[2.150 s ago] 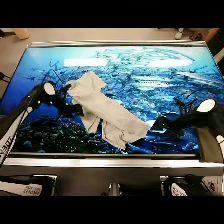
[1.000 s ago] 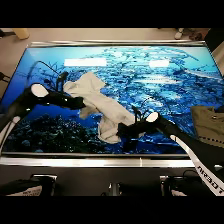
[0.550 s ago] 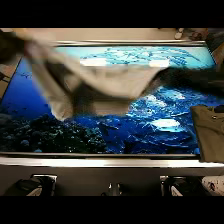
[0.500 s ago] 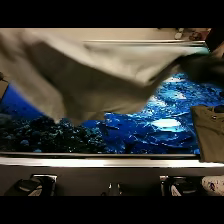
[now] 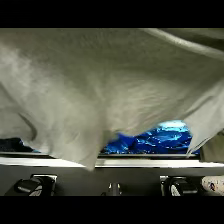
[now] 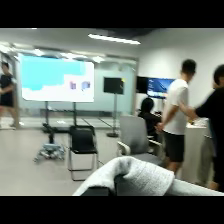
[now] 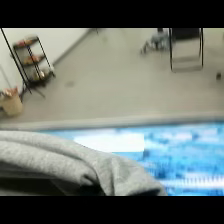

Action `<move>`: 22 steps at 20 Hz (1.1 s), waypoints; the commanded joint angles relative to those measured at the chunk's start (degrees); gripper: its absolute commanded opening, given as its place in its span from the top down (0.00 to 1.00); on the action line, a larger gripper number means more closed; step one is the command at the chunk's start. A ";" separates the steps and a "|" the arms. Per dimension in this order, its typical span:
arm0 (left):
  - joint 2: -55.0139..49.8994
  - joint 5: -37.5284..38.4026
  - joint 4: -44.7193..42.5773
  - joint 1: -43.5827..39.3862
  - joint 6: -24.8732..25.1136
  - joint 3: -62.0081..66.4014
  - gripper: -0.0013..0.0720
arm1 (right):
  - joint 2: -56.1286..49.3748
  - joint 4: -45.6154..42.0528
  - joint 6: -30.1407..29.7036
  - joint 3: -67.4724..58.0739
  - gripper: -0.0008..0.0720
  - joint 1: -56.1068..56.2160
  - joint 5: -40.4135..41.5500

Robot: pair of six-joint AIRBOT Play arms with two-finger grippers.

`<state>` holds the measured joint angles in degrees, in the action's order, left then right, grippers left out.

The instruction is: Fold the shirts.

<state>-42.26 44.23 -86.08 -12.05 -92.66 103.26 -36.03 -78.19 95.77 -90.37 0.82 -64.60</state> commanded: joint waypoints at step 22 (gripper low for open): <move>-51.67 43.19 7.87 8.15 1.36 -8.35 0.19 | -54.55 19.63 -8.04 6.73 0.22 -14.82 -7.13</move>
<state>-96.84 78.50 -79.61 -6.24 -92.99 100.18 -91.42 -53.54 92.42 -80.36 -6.96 -61.63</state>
